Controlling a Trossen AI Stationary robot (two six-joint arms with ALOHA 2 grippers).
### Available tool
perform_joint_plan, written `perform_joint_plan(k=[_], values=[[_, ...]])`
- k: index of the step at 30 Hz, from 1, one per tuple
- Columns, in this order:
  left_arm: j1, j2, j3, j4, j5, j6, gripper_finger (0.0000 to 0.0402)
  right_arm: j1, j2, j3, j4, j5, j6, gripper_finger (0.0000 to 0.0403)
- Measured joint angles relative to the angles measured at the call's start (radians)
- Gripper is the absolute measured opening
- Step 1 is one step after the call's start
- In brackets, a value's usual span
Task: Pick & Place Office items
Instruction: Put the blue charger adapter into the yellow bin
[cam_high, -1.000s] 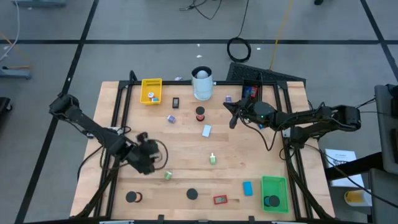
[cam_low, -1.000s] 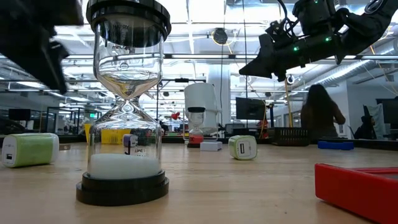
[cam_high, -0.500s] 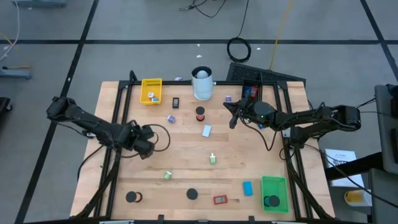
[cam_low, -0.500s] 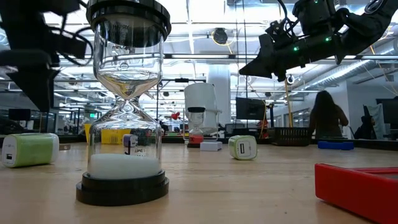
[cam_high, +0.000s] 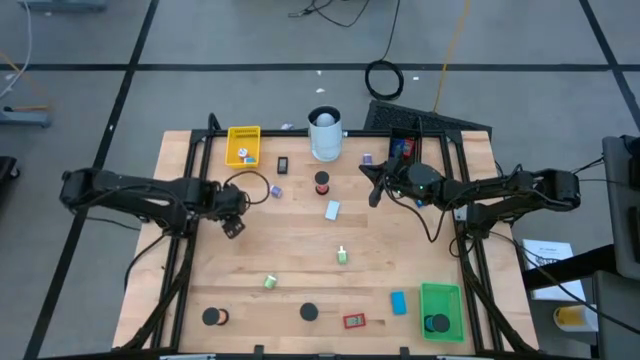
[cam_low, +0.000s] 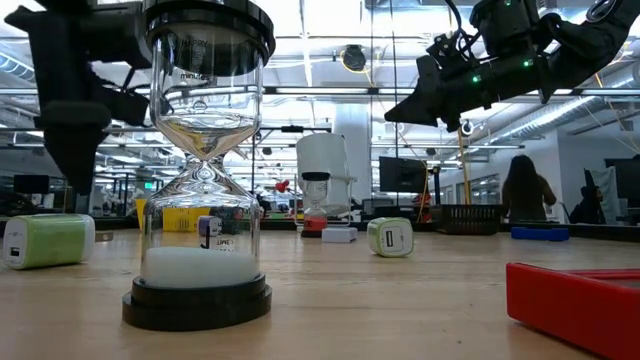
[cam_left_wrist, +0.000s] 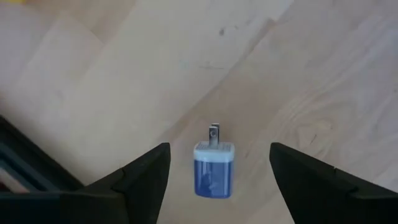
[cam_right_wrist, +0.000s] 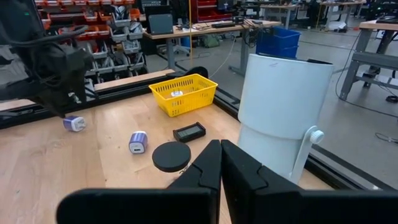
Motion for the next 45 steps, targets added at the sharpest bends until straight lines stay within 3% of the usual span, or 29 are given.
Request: perform_joint_plan(k=[6, 12, 24, 27, 33, 36, 40, 45], values=[[0.031, 0.000, -0.032, 0.017, 0.039, 0.000, 0.0283, 0.000, 0.000, 0.000, 0.000, -0.001, 0.000, 0.0004], [0.029, 0.001, -0.032, 0.006, 0.036, -0.031, 0.0265, 0.000, 0.000, 0.000, 0.000, -0.001, -0.006, 0.0004], [-0.004, 0.125, -0.112, 0.117, 0.048, -0.064, 0.0248, 0.000, 0.000, 0.000, 0.000, -0.002, -0.008, 0.0004], [-0.012, 0.136, -0.115, 0.128, 0.046, -0.064, 0.0225, 0.000, 0.000, 0.000, 0.000, -0.002, -0.008, 0.0004], [-0.044, 0.137, -0.115, 0.131, 0.036, -0.065, 0.0133, 0.000, 0.000, 0.000, 0.000, -0.002, -0.008, 0.0004], [-0.062, 0.135, -0.115, 0.170, 0.025, -0.063, 0.0133, 0.000, 0.000, 0.000, 0.000, -0.002, -0.008, 0.0004], [-0.080, 0.115, -0.115, 0.295, -0.057, -0.052, 0.0133, 0.000, 0.000, 0.000, 0.000, -0.002, -0.008, 0.0004], [-0.100, 0.109, -0.167, 0.626, -0.287, -0.016, 0.0133, 0.000, 0.000, 0.000, 0.000, -0.002, -0.008, 0.0004]])
